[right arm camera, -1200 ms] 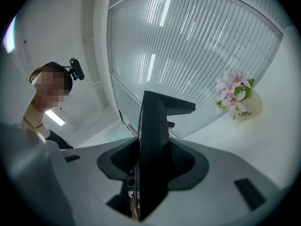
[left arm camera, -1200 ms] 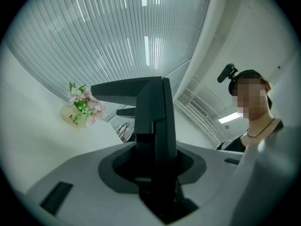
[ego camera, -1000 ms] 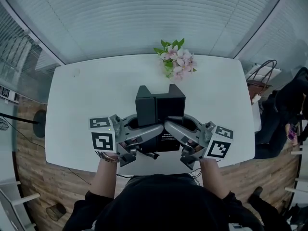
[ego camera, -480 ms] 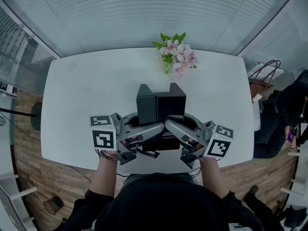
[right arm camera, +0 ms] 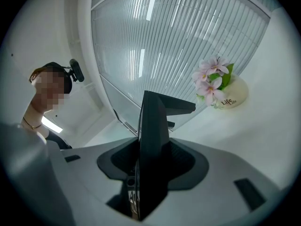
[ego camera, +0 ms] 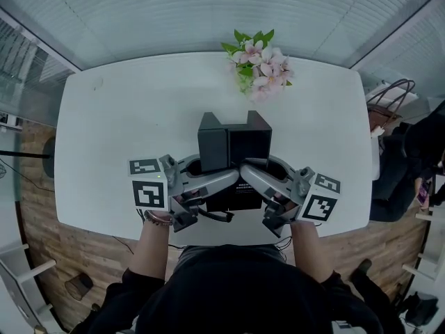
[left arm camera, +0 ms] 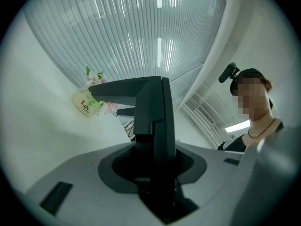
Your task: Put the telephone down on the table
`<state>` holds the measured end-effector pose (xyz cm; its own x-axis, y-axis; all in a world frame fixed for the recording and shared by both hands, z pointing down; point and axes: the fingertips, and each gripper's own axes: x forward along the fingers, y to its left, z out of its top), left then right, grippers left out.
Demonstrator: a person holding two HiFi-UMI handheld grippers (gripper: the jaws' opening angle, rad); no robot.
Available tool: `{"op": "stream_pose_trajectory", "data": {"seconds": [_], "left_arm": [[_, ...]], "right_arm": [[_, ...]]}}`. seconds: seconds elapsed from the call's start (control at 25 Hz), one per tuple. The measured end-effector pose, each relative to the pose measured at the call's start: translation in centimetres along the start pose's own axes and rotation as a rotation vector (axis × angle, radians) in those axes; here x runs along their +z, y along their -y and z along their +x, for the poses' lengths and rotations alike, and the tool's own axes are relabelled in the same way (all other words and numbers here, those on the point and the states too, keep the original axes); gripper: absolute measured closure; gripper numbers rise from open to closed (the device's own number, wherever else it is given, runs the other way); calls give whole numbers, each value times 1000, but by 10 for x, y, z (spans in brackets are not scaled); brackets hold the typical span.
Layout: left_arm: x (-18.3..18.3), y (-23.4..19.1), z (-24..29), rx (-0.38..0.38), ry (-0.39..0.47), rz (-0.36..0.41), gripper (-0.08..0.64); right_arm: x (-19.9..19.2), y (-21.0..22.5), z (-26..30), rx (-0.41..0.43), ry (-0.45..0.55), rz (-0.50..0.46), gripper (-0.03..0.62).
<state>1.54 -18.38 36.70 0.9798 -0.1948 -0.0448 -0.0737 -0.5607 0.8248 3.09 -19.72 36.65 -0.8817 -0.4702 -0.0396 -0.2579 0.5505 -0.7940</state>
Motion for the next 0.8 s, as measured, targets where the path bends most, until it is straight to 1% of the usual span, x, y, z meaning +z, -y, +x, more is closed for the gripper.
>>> {"op": "stream_pose_trajectory", "data": {"seconds": [0.8], "left_arm": [[-20, -22, -4, 6, -18, -64, 377]], "right_arm": [[-21, 20, -1, -33, -6, 54, 402]]}}
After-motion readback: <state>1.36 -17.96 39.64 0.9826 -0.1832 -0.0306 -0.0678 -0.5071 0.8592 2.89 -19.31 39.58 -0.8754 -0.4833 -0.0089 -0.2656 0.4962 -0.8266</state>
